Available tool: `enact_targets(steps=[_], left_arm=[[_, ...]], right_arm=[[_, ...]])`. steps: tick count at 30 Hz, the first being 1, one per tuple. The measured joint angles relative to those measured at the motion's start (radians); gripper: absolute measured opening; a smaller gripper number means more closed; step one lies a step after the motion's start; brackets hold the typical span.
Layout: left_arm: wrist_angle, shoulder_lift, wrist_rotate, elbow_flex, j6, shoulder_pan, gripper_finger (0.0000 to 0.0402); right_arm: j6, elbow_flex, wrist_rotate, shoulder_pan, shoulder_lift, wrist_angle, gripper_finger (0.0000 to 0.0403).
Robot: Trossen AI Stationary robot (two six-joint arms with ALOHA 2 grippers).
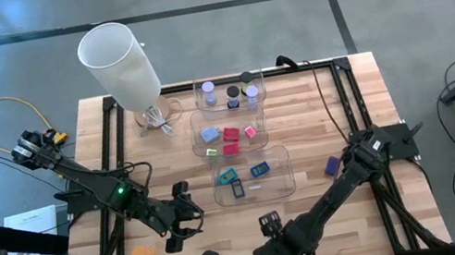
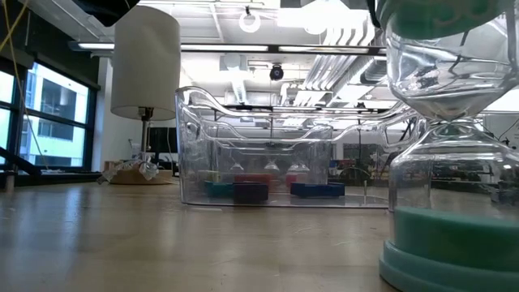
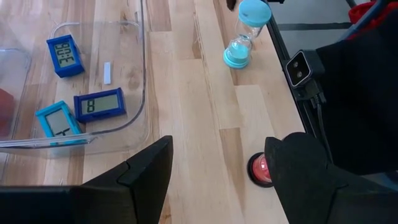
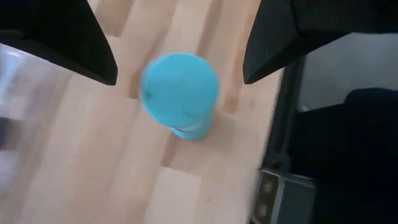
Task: Pick & Place Office items
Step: Put the light blue hourglass into the top transparent bin
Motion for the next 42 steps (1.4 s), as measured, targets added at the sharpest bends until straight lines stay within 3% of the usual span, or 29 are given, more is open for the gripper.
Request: enact_targets(steps=[18, 34, 42], left_arm=[[0.000, 0.000, 0.000, 0.000, 0.012, 0.000, 0.0246], [0.002, 0.000, 0.000, 0.000, 0.019, 0.000, 0.0246], [0.002, 0.000, 0.000, 0.000, 0.019, 0.000, 0.0246]], right_arm=[[-0.065, -0.061, -0.140, -0.049, 0.011, 0.075, 0.0336], [-0.109, -0.082, -0.190, -0.069, 0.008, 0.117, 0.0336], [-0.110, -0.113, -0.263, -0.081, 0.009, 0.144, 0.0299]])
